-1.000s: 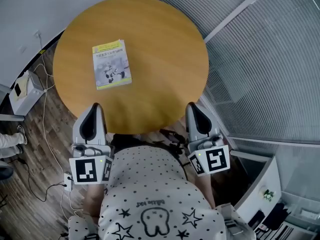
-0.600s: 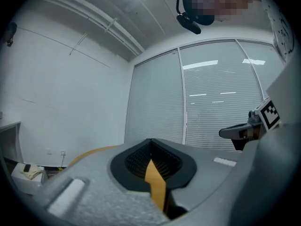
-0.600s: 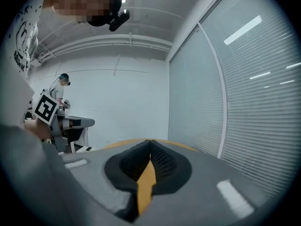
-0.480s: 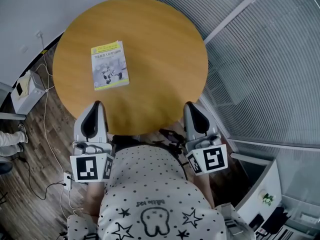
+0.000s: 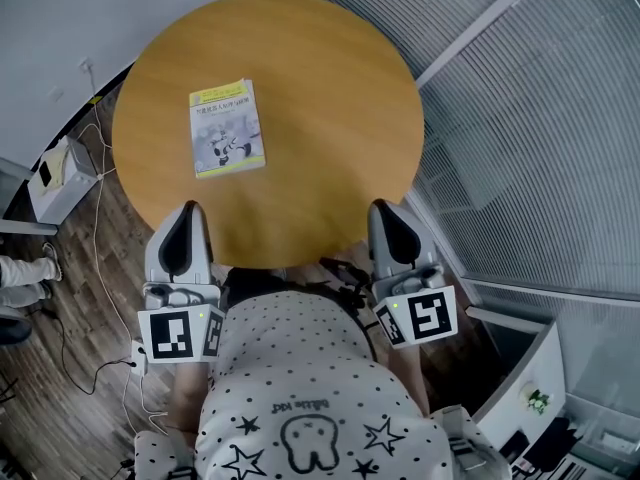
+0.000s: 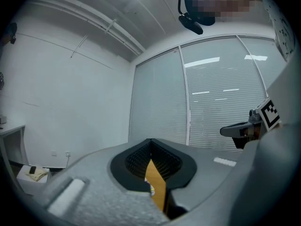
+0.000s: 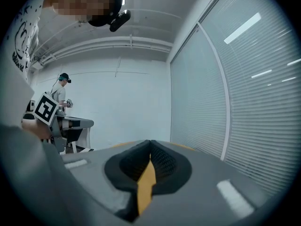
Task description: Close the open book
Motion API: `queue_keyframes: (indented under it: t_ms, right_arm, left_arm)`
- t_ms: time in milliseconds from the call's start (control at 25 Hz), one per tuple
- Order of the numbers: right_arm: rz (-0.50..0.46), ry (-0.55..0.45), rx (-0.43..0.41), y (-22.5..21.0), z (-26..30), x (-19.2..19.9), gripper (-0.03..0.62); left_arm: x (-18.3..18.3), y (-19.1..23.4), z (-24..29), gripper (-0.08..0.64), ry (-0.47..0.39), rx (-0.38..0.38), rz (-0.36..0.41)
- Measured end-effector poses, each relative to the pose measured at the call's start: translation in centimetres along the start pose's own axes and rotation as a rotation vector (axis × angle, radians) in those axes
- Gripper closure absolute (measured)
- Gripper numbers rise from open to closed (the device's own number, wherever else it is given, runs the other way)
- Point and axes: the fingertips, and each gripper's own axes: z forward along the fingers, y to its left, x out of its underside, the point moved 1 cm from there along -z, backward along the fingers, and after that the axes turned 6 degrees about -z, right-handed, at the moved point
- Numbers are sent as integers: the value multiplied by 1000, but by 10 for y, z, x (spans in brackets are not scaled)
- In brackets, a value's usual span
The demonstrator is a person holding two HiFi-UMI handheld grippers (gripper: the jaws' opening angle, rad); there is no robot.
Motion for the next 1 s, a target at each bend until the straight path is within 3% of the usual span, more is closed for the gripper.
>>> queue_keyframes:
  t_ms: [1000]
  right_arm:
    - [-17, 3, 9, 30, -23, -2, 588]
  left_arm:
    - [5, 13, -29, 551, -21, 8, -18]
